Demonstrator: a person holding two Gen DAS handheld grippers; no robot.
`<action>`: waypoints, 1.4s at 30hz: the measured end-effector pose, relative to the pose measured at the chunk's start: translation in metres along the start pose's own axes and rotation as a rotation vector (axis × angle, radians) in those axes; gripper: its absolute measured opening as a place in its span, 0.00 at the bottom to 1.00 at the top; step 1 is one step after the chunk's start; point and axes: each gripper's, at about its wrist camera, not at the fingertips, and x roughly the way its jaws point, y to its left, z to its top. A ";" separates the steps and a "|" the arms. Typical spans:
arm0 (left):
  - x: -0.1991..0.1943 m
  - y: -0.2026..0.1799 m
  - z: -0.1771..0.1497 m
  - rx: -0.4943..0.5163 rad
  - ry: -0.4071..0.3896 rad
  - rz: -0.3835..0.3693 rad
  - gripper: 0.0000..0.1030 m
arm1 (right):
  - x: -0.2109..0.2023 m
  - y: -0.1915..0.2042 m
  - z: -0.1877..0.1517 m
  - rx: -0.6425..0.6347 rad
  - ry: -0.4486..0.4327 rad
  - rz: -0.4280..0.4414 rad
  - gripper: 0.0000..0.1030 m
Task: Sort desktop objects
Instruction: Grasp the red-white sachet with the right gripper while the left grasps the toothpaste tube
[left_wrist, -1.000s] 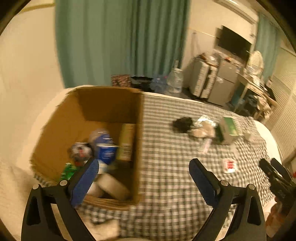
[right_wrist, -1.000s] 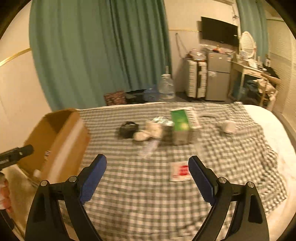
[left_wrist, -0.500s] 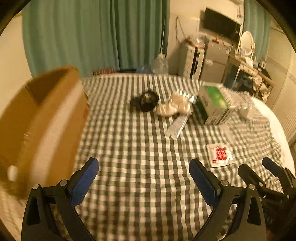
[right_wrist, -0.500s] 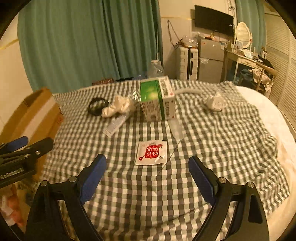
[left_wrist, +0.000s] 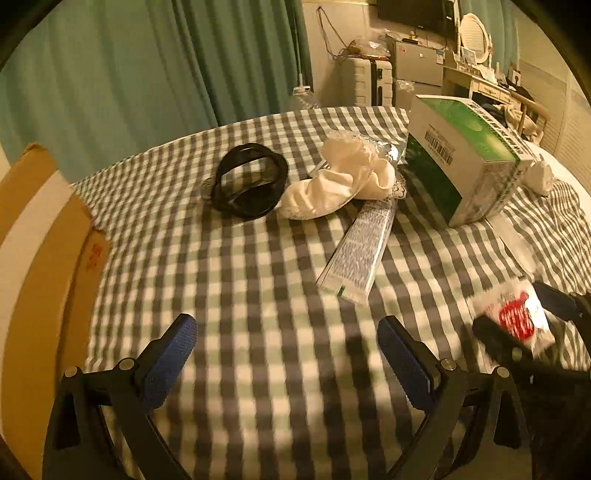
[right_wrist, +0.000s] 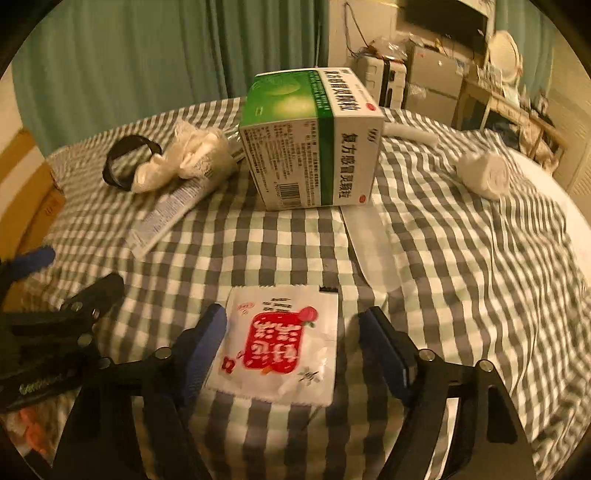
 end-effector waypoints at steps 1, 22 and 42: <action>0.004 -0.001 0.002 -0.004 -0.001 -0.010 0.98 | -0.001 0.003 -0.001 -0.025 -0.003 -0.005 0.69; 0.010 -0.019 0.017 0.028 0.048 -0.177 0.28 | -0.021 -0.032 0.004 0.118 -0.017 0.039 0.06; -0.115 0.003 -0.012 -0.059 0.061 -0.273 0.09 | -0.117 -0.019 -0.008 0.159 -0.085 0.138 0.06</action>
